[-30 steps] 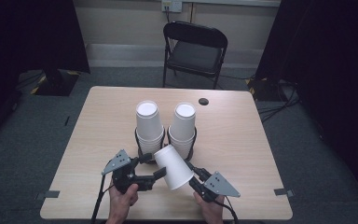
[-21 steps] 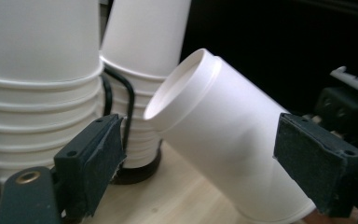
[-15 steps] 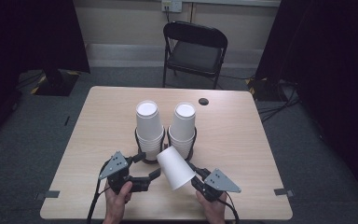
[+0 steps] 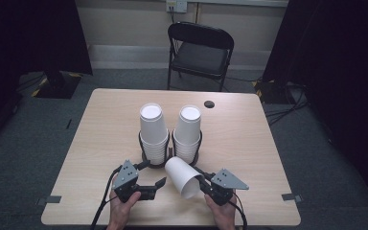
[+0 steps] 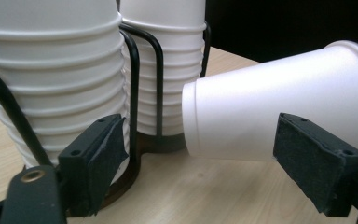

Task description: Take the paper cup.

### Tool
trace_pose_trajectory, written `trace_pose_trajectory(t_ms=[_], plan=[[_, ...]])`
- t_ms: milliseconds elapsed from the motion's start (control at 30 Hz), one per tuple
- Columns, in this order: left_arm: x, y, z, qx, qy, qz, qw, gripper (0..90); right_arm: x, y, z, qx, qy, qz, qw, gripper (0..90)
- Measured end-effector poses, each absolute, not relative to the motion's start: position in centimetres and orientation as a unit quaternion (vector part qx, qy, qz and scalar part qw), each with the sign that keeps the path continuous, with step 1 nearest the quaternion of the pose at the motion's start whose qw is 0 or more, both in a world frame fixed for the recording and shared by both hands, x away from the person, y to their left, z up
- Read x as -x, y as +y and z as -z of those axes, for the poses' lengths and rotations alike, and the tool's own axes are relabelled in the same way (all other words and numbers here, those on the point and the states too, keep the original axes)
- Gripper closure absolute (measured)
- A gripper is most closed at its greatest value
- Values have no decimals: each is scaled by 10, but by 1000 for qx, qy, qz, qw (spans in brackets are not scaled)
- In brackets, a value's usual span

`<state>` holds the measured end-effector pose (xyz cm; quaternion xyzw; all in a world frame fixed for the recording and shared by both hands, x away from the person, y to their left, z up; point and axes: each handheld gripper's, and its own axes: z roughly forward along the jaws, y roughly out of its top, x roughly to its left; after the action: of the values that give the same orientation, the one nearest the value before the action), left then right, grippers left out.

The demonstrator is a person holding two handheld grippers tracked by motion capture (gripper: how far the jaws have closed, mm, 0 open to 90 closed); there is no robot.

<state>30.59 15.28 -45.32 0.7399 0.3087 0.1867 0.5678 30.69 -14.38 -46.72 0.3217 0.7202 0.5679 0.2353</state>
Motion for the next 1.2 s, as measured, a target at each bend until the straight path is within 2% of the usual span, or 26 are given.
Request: trace_pose_trajectory(t_ms=[400, 833, 1000, 1200], plan=[[-304, 150, 450, -767, 279, -199, 542, 194, -311, -142, 458, -328, 759, -526, 198, 886], [-297, 138, 451, -810, 205, -216, 504, 157, -319, -145, 446, -334, 784, -502, 146, 885], [-293, 131, 455, -810, 205, -227, 501, 156, -321, -143, 441, -319, 798, -495, 128, 885], [-286, 121, 458, -825, 176, -235, 483, 156, -324, -141, 440, -321, 807, -482, 112, 885]])
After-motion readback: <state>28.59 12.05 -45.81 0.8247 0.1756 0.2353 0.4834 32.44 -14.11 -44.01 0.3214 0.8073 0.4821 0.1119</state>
